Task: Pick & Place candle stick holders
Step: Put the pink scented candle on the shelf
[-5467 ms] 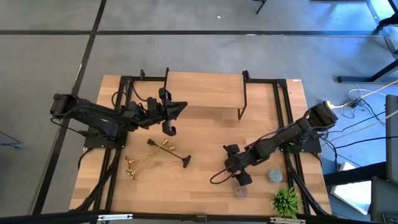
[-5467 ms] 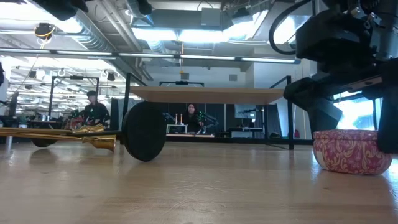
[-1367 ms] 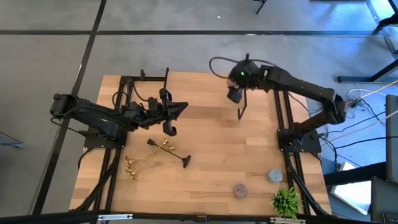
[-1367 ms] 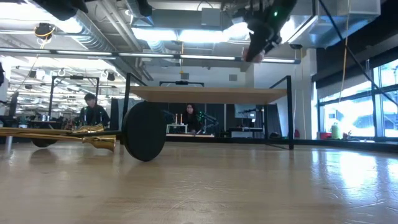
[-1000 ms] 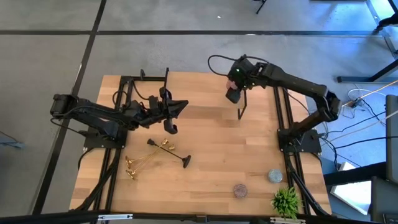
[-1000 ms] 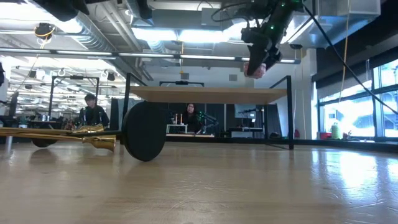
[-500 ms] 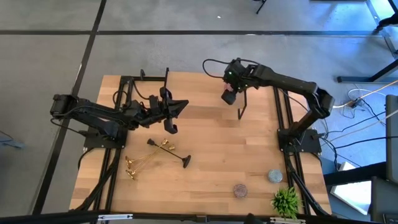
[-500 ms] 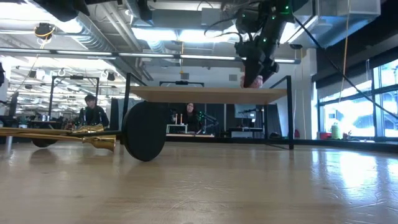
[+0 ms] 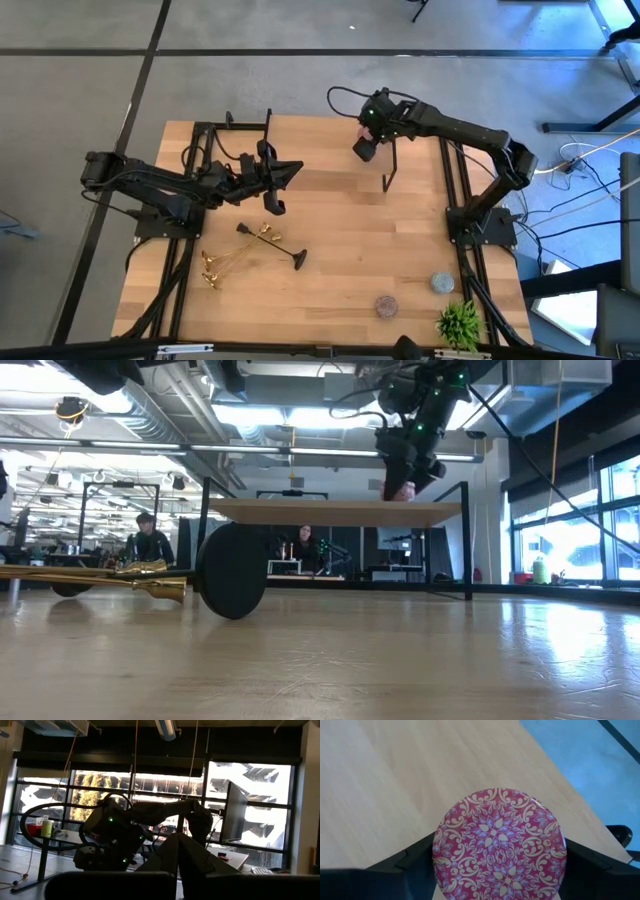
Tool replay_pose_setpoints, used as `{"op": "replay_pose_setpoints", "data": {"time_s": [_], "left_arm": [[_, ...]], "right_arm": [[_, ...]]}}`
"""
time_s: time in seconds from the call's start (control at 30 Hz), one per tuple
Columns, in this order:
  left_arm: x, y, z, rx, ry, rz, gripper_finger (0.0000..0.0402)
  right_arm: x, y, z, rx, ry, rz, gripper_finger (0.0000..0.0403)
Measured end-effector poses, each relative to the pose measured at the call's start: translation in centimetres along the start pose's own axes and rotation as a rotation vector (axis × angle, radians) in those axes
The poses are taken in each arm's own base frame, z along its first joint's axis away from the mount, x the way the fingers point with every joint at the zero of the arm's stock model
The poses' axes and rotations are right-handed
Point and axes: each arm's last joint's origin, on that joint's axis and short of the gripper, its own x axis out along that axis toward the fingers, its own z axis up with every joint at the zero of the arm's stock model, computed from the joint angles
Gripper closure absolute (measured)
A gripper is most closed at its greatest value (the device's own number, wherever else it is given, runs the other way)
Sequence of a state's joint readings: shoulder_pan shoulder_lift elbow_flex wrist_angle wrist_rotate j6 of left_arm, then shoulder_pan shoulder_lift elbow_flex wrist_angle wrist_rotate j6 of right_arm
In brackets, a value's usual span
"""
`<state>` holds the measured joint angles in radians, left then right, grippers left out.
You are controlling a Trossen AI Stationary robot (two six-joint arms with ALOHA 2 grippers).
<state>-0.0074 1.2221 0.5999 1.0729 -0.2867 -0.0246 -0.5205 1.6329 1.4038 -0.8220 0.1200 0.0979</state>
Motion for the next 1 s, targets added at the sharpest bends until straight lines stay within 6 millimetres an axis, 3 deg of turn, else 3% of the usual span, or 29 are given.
{"op": "replay_pose_setpoints", "data": {"time_s": [1.0], "left_arm": [[0.00, 0.00, 0.00, -0.007, 0.000, 0.000, 0.0398]], "right_arm": [[0.03, -0.33, -0.57, 0.022, 0.064, 0.016, 0.0095]]}}
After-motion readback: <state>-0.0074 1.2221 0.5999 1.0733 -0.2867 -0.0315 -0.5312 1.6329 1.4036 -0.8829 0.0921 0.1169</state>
